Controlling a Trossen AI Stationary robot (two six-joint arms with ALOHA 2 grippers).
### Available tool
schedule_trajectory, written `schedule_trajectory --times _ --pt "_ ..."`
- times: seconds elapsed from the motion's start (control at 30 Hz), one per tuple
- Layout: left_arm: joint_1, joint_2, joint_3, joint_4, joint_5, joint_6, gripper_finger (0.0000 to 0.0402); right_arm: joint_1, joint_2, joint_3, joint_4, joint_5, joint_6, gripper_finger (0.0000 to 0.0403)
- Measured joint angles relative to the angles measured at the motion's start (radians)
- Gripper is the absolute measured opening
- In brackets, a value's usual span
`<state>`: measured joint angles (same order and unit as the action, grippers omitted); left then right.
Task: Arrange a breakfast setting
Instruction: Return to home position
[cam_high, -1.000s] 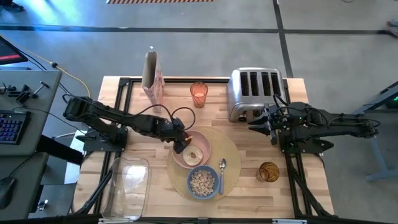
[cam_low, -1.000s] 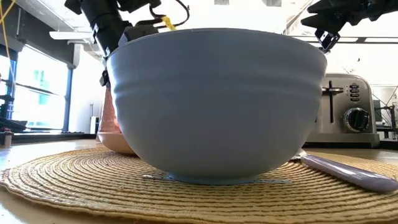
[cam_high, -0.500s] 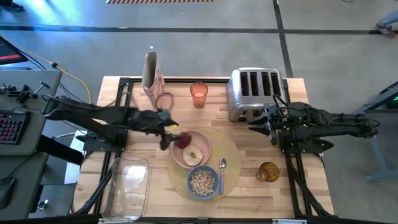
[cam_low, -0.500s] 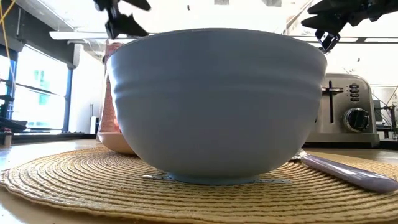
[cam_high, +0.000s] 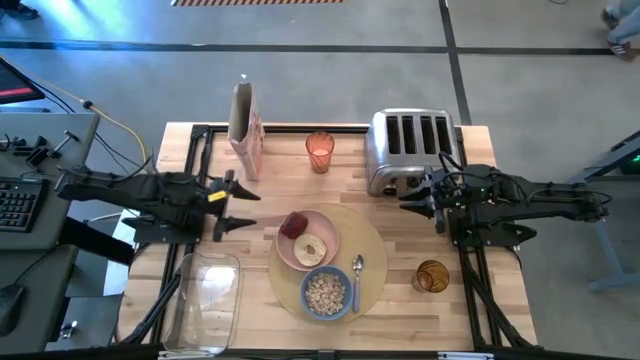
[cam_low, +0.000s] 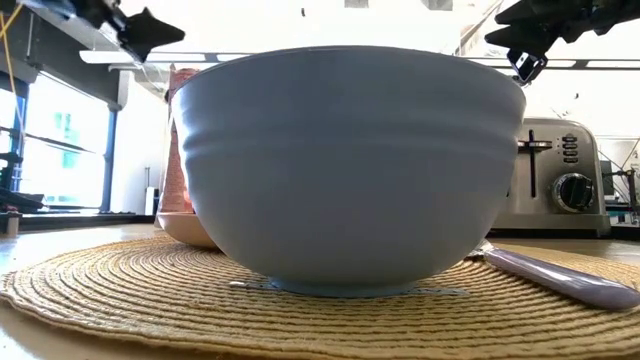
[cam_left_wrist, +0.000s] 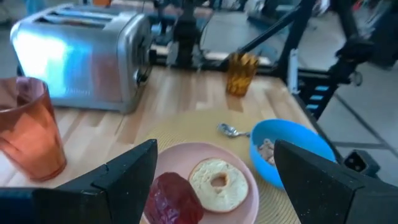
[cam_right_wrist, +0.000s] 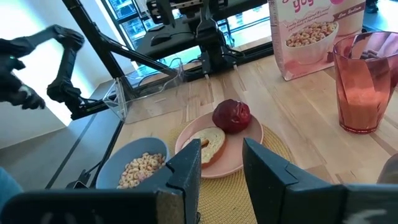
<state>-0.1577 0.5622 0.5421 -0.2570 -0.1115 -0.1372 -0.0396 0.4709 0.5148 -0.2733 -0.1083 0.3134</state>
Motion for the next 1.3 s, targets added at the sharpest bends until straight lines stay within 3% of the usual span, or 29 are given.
schedule_trajectory --times 0.3,0.5,0.93,1.3 --pt "0.000 -0.323 -0.203 0.042 0.047 0.037 0.0310 0.000 0.000 0.000 0.000 0.000 0.000 0.0099" --pt "0.000 -0.452 -0.330 0.129 0.088 0.037 0.0310 0.000 0.000 0.000 0.000 0.000 0.000 0.0099" --pt "0.000 -0.502 -0.529 0.373 0.116 0.036 0.0310 0.000 0.000 0.000 0.000 0.000 0.000 0.0099" --pt "0.000 -0.493 -0.530 0.280 0.066 0.009 0.0310 0.000 0.000 0.000 0.000 0.000 0.000 0.0099"
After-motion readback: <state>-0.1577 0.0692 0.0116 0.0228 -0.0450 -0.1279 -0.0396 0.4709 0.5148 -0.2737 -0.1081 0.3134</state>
